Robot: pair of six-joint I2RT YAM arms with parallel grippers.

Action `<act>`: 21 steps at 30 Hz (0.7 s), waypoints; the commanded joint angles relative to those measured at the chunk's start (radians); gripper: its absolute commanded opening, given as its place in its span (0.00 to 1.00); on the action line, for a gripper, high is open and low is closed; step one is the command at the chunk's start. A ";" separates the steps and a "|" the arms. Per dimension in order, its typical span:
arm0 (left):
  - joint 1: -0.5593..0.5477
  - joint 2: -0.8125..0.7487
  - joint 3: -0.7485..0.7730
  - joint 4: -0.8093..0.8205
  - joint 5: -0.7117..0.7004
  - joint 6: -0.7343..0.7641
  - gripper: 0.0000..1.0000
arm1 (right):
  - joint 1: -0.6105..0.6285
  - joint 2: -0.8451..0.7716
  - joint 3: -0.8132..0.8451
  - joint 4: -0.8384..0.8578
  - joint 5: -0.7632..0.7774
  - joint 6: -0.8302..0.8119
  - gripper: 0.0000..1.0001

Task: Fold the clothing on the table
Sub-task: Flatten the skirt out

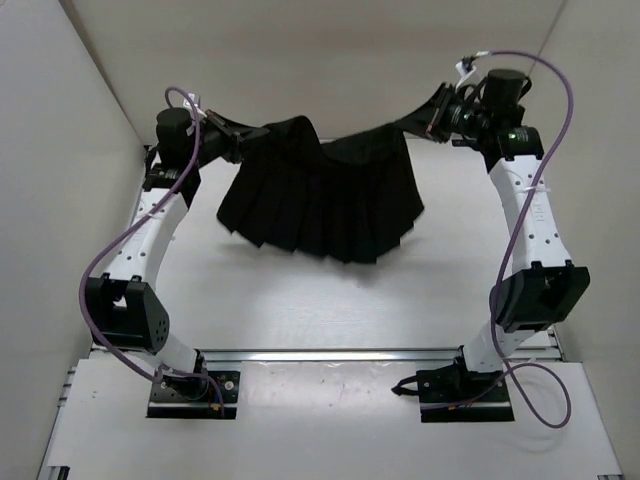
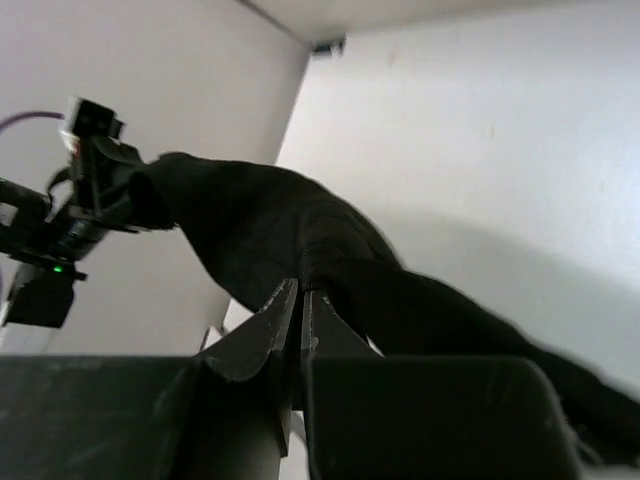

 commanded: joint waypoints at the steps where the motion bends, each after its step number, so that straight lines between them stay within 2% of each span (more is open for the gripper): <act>1: 0.015 -0.029 0.139 0.066 0.087 -0.028 0.00 | -0.035 -0.044 0.215 -0.058 -0.020 0.024 0.00; 3: 0.017 -0.063 0.070 0.082 0.078 -0.030 0.00 | -0.039 -0.073 0.110 -0.027 -0.023 0.010 0.00; 8: 0.034 -0.225 -0.423 0.216 0.108 -0.053 0.00 | -0.076 -0.217 -0.394 0.071 -0.033 -0.025 0.00; 11: 0.018 -0.304 -0.675 0.204 0.087 0.007 0.01 | -0.072 -0.274 -0.640 0.095 0.013 -0.071 0.00; 12: 0.012 -0.306 -0.752 0.197 0.069 0.033 0.08 | -0.066 -0.278 -0.682 0.103 0.035 -0.089 0.00; 13: 0.003 -0.309 -0.790 0.191 0.065 0.065 0.24 | -0.059 -0.287 -0.752 0.105 0.049 -0.106 0.00; 14: 0.009 -0.296 -0.847 0.169 0.067 0.088 0.28 | -0.053 -0.304 -0.819 0.094 0.065 -0.132 0.09; 15: 0.002 -0.293 -0.869 0.152 0.079 0.128 0.34 | -0.023 -0.307 -0.852 0.080 0.110 -0.145 0.29; 16: -0.005 -0.284 -0.901 0.122 0.078 0.174 0.40 | 0.009 -0.325 -0.909 0.054 0.130 -0.162 0.38; 17: -0.005 -0.284 -0.927 0.061 0.071 0.208 0.43 | 0.028 -0.351 -0.962 0.053 0.183 -0.165 0.58; 18: -0.021 -0.289 -0.926 0.016 0.038 0.270 0.48 | 0.058 -0.357 -0.993 0.056 0.232 -0.166 0.69; 19: -0.047 -0.308 -0.920 -0.123 -0.037 0.350 0.54 | 0.089 -0.407 -1.085 0.065 0.272 -0.159 0.74; 21: -0.072 -0.327 -0.935 -0.151 -0.068 0.375 0.55 | 0.112 -0.420 -1.116 0.070 0.295 -0.151 0.74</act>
